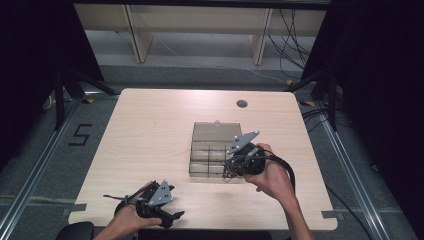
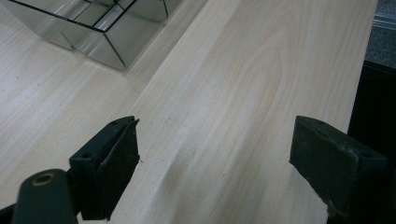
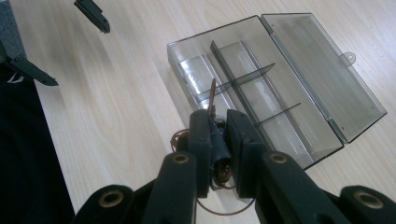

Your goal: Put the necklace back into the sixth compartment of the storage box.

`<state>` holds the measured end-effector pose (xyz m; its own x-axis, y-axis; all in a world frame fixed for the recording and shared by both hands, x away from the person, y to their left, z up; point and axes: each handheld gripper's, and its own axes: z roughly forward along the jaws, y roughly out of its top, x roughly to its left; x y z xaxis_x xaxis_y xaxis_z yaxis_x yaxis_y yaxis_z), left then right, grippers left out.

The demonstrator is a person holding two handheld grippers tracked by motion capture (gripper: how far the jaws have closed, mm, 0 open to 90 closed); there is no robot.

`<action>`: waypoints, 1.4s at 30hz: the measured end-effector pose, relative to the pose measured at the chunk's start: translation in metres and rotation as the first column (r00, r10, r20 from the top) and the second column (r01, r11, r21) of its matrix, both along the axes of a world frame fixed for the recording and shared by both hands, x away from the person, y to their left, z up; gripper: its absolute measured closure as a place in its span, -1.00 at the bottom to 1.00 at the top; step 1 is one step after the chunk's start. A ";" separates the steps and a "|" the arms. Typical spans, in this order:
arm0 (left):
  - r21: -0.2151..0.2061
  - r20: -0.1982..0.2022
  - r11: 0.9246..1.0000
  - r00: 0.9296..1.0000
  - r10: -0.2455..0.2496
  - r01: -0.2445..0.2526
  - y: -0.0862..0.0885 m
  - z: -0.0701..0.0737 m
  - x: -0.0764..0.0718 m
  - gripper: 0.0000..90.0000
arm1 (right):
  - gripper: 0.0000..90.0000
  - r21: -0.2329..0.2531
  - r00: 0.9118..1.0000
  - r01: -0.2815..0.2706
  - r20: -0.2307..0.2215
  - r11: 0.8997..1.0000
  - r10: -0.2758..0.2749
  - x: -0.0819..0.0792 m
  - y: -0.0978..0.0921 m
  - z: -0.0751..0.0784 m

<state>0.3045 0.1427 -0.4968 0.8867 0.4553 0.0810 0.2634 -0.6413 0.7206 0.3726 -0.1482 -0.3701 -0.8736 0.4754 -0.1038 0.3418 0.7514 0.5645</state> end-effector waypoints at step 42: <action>0.015 0.024 1.000 1.000 -0.017 0.017 0.001 0.002 0.002 -0.66 | 0.80 -0.081 0.989 0.048 -0.138 0.996 -0.059 0.058 0.003 -0.003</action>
<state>0.3061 0.1436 -0.4950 0.8919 0.4387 0.1096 0.2348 -0.6565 0.7169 0.4304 -0.1456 -0.3728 -0.8556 0.5172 -0.0202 0.4545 0.7695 0.4488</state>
